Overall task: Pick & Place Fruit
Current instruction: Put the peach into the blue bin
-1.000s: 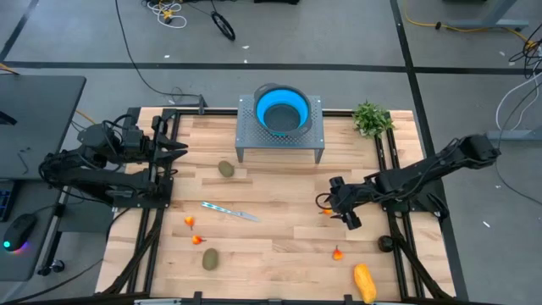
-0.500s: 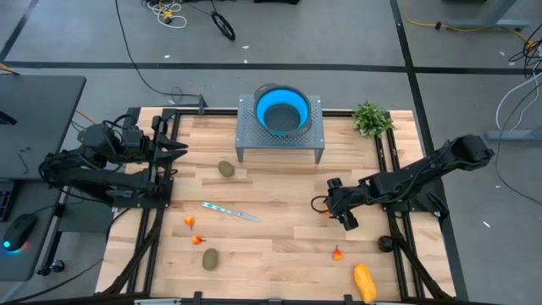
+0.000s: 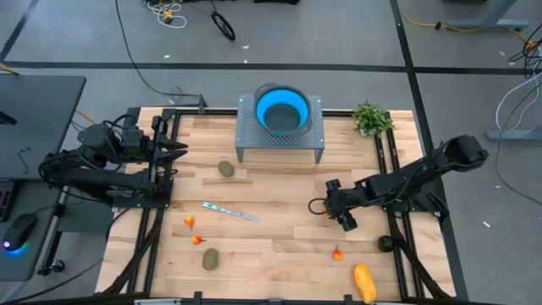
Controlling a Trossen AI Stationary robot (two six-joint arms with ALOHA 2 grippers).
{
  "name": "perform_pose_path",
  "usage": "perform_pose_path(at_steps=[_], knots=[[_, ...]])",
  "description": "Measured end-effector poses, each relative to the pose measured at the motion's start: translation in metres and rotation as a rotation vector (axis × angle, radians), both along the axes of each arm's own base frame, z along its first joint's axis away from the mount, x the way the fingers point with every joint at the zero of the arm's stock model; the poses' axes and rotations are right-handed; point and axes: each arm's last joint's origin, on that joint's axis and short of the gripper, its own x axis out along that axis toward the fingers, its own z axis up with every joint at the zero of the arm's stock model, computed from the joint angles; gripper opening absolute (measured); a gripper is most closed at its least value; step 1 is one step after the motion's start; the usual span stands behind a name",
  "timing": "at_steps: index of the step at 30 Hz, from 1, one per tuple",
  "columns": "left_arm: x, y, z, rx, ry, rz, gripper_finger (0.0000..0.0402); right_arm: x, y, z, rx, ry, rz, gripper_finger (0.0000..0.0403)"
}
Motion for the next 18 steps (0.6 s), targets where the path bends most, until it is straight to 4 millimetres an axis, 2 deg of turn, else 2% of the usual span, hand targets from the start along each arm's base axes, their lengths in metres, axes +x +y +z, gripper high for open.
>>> perform_pose_path(at_steps=[9, 18], knots=[[0.0, 0.0, 0.0, 0.0, 0.0, 0.0, 0.0068, 0.0005, 0.0001, -0.0021, -0.003, 0.009, 0.001, 0.0278], [0.0, 0.0, 0.0, 0.0, 0.0, 0.0, 0.0068, 0.0004, 0.0002, -0.0021, -0.003, 0.009, 0.001, 0.0227]])
